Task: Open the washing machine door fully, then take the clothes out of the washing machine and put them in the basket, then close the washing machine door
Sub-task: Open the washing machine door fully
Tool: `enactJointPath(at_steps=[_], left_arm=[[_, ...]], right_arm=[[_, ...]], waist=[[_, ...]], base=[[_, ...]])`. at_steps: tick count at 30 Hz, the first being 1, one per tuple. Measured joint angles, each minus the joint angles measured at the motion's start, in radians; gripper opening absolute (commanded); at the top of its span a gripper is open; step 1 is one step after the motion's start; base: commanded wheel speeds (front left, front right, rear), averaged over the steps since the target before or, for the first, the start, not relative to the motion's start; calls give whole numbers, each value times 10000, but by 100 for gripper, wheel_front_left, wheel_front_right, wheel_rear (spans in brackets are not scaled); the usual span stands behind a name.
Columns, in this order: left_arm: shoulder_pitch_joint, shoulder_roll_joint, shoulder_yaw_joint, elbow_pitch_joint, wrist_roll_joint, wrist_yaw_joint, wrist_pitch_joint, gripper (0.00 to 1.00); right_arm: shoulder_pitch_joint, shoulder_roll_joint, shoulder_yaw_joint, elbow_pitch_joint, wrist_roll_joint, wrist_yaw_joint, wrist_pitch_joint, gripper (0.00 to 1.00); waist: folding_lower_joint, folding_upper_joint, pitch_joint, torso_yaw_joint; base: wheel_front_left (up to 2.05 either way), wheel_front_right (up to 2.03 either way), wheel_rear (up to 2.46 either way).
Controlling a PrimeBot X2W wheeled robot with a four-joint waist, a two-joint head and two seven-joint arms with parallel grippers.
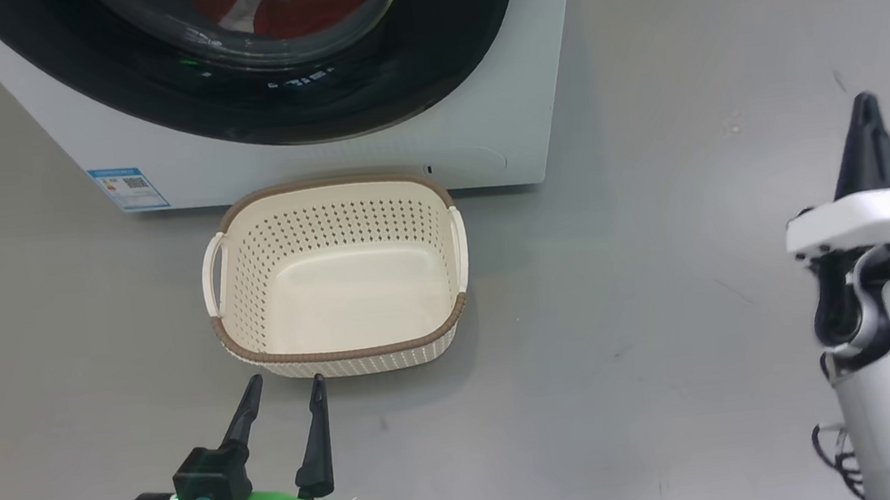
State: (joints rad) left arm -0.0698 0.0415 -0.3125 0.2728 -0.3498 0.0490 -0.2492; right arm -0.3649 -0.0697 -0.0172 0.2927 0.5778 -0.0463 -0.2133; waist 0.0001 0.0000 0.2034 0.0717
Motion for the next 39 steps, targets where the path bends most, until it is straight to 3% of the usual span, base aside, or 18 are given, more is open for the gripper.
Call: enactJointPath(at_steps=[8,18,39], left_arm=[[-634,-6,-458,-226,-178,0,-2,100],[-1308,-12,-982,-337,-479,0,-2,100],[-2326,-48,-1870,-453,-1256,90,-29,100]], right_arm=[[-1681,-732,-506,-155,462,10,719,0],[-3396,-895,-1041,-123,1430,21,1609,0],[-6957,-828,-907,711,2917,-173,3860,0]], waist=[[0,0,804,428],[0,0,1697,1024],[0,0,3505,2311]], base=[[0,0,0],[0,0,0],[0,0,0]])
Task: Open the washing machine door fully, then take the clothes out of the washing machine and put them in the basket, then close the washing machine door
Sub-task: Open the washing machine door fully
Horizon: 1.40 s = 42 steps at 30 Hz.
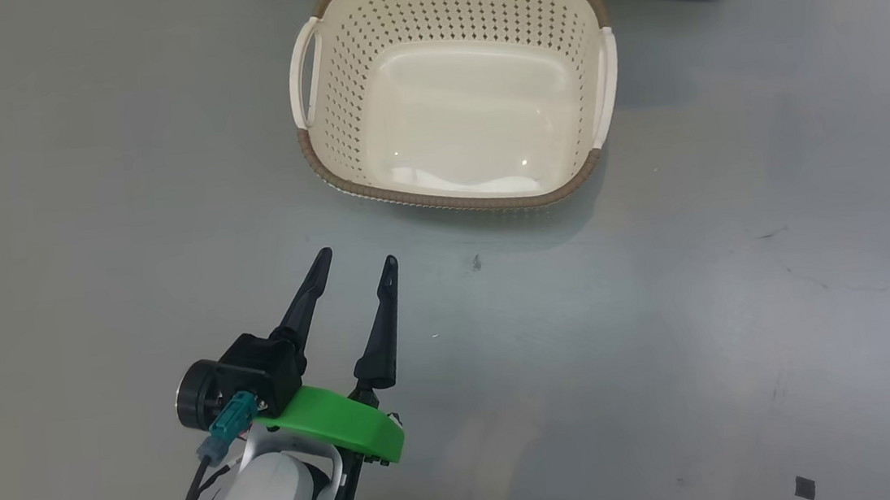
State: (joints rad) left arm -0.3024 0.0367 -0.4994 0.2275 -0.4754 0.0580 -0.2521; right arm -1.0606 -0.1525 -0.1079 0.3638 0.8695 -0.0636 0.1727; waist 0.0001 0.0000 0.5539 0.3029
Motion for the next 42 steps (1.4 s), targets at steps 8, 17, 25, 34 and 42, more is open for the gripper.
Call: enactJointPath(at_steps=[8,17,25,34,42], left_arm=[[-113,-31,-102,171,-102,102,0,100],[-113,-40,-184,219,-299,174,0,100],[-113,-44,-261,221,-437,263,0,100],[-130,-52,-399,169,-516,263,0,100],[-150,-58,-447,165,-529,284,0,100]], right_arm=[[-655,364,-211,516,1091,25,681,0],[-1404,562,-871,1018,2174,-109,1118,0],[-1834,568,-844,1450,2589,-274,1716,0],[-2311,545,-1239,2023,3582,-514,2366,0],[-2510,439,-1404,2286,3986,-529,2748,0]], waist=[[0,0,267,449],[0,0,323,645],[-1,0,397,810],[-1,0,460,939],[-1,0,511,999]], base=[[0,0,0],[0,0,0],[0,0,0],[0,0,0],[0,0,0]])
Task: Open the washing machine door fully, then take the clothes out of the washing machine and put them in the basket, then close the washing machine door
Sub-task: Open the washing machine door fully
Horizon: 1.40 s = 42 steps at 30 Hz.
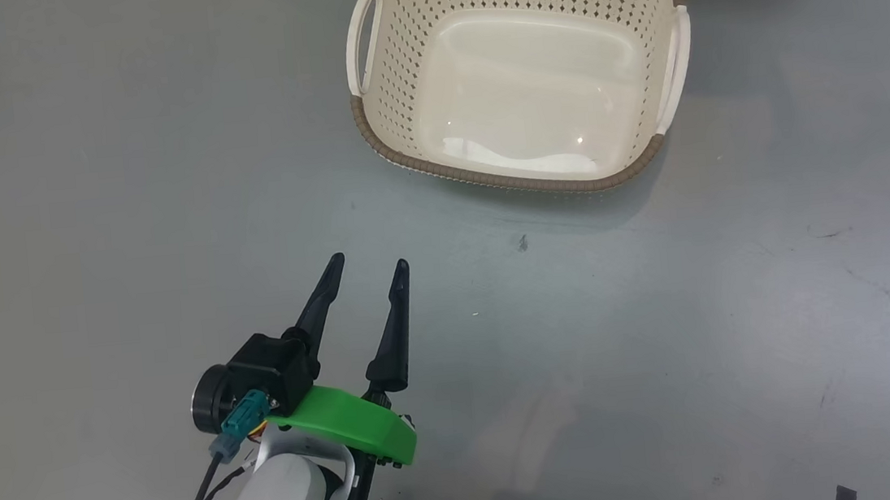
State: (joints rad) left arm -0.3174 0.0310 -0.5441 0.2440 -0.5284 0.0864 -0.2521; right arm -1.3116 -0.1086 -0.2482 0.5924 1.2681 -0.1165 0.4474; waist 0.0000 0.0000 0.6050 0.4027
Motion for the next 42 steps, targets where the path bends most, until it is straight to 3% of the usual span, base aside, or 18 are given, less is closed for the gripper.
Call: enactJointPath(at_steps=[24,42], left_arm=[[-171,-13,-27,35,-65,67,0,100],[-158,-15,146,320,-33,98,0,100]], right_arm=[[-25,-92,40,740,100,-8,577,0],[763,142,8,1225,341,259,683,0]], waist=[[0,0,-229,-59],[0,0,-897,-345]], base=[[0,0,0],[0,0,0]])
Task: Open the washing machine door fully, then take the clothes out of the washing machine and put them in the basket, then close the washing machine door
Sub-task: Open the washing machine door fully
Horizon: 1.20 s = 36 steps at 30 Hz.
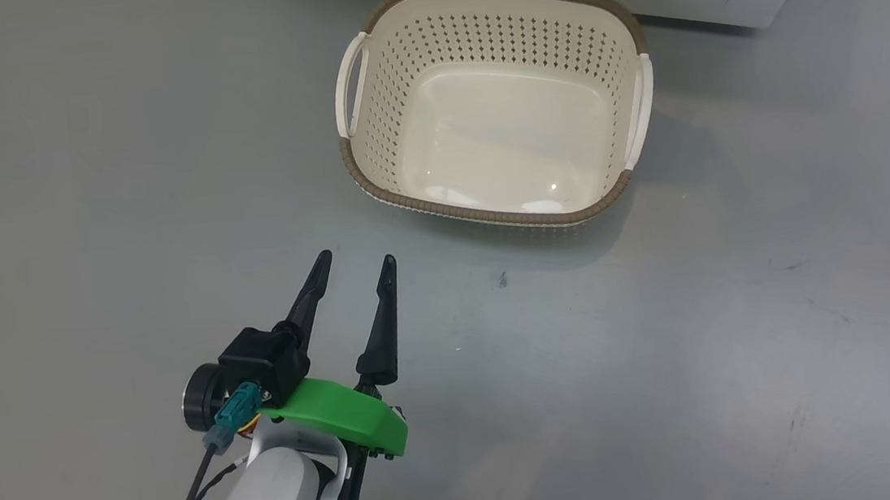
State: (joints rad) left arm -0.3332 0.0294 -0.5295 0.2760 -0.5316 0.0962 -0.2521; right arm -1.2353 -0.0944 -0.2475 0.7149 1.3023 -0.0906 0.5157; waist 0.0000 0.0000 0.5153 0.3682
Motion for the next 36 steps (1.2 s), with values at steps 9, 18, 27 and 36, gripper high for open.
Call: enactJointPath(at_steps=[9,18,27,36], left_arm=[[26,0,52,40,81,2,0,100],[55,0,63,29,142,31,0,100],[61,0,69,29,159,31,0,100],[64,0,79,31,221,31,0,100]], right_arm=[[360,27,2,238,178,96,109,0],[365,19,123,316,341,75,370,0],[416,-8,347,374,464,75,853,0],[540,69,403,343,439,153,809,0]], waist=[[0,0,-322,-127],[0,0,-391,-215],[0,0,-409,-232],[0,0,-491,-267]], base=[[0,0,0],[0,0,0],[0,0,0],[0,0,0]])
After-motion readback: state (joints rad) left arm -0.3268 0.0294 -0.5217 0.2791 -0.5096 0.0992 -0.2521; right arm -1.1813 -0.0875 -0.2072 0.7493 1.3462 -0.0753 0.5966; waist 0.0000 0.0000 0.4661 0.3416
